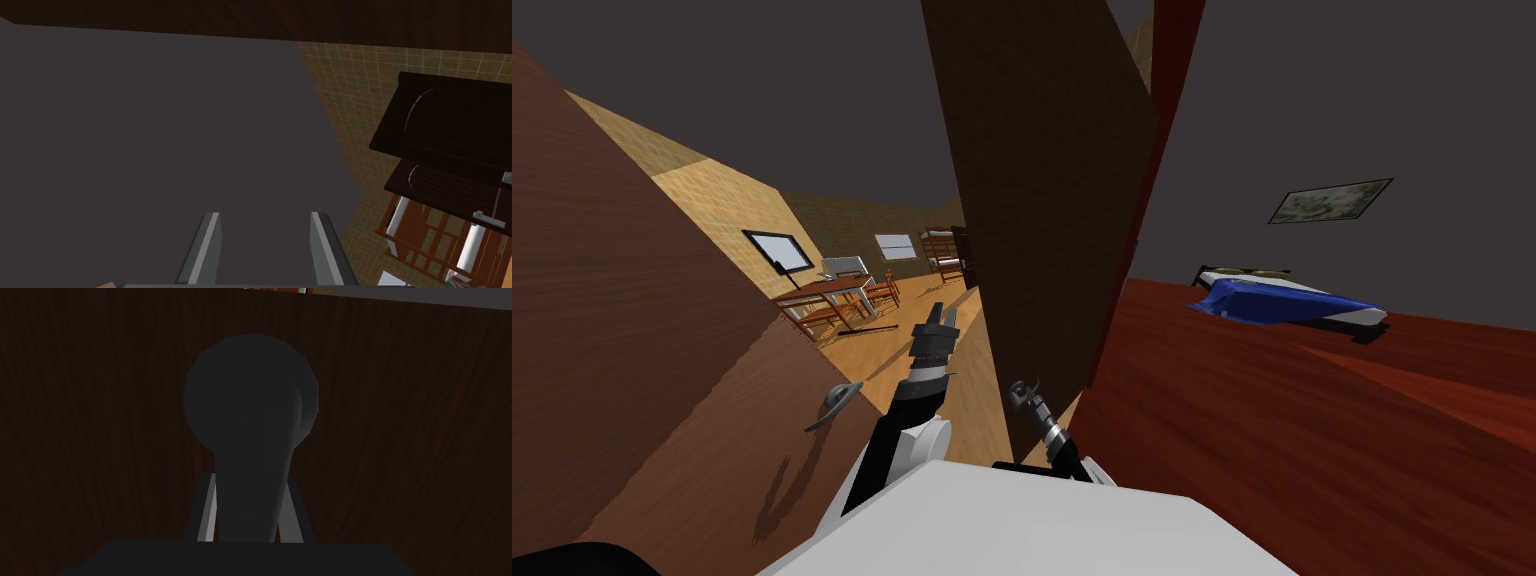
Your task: Push the door open
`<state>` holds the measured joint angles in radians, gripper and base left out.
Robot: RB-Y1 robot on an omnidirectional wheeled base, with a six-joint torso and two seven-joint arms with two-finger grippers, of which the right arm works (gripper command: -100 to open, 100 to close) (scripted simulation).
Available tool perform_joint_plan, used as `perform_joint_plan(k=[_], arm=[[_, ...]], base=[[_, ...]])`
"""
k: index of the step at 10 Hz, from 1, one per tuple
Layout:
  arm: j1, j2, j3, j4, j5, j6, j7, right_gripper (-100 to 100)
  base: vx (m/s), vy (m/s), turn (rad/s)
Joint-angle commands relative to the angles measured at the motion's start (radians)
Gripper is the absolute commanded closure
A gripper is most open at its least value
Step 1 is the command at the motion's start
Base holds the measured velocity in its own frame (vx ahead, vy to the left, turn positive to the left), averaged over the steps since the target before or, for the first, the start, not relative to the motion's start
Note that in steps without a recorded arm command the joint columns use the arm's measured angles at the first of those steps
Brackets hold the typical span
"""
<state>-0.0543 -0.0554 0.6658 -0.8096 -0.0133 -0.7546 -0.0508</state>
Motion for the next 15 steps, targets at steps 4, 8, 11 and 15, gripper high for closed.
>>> perform_joint_plan(k=[4,8,11,15], arm=[[-0.003,-0.002,-0.032,0.009,-0.006,-0.002,0.011,100],[-0.009,-0.001,-0.086,0.024,-0.016,-0.004,0.030,100],[-0.014,0.005,-0.131,0.037,-0.024,-0.006,0.046,100],[-0.017,0.012,-0.167,0.047,-0.031,-0.007,0.058,100]], base=[[0.069,0.099,-0.029],[0.127,0.150,-0.035],[0.120,0.166,-0.065],[0.080,0.095,-0.031]])
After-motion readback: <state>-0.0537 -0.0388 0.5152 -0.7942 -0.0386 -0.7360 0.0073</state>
